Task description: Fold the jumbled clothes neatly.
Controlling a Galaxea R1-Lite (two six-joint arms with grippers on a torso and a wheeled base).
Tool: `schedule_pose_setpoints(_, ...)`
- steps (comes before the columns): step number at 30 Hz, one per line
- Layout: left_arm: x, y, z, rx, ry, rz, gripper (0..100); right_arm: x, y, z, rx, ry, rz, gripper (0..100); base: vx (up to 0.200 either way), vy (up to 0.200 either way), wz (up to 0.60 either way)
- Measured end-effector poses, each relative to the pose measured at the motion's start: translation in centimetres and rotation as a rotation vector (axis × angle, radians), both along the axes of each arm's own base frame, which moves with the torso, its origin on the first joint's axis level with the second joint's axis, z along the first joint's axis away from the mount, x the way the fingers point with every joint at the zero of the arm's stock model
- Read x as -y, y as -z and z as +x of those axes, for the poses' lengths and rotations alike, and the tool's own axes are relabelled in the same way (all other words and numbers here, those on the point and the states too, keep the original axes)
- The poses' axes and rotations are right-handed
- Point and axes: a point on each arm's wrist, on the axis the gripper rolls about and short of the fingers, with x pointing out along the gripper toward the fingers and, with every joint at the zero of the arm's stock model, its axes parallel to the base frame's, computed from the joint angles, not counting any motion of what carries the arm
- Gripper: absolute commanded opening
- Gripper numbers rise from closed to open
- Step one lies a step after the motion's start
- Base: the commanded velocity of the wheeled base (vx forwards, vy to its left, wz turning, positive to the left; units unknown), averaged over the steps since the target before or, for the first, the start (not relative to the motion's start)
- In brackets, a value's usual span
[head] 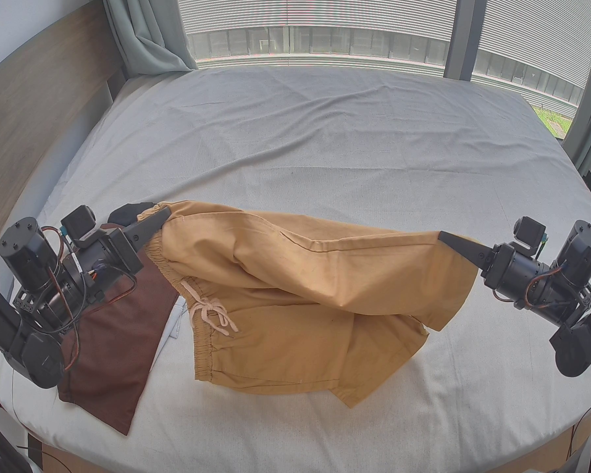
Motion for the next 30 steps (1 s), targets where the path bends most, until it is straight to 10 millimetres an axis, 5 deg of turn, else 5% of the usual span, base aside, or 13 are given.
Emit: schedule_pose_setpoints(30, -0.2, 0.7, 0.4, -0.013, -0.013, 0.022, 0, 1.4, -1.0, 0.8, 0.044, 0.055, 0.012, 0, 0.000, 0.000, 0.00)
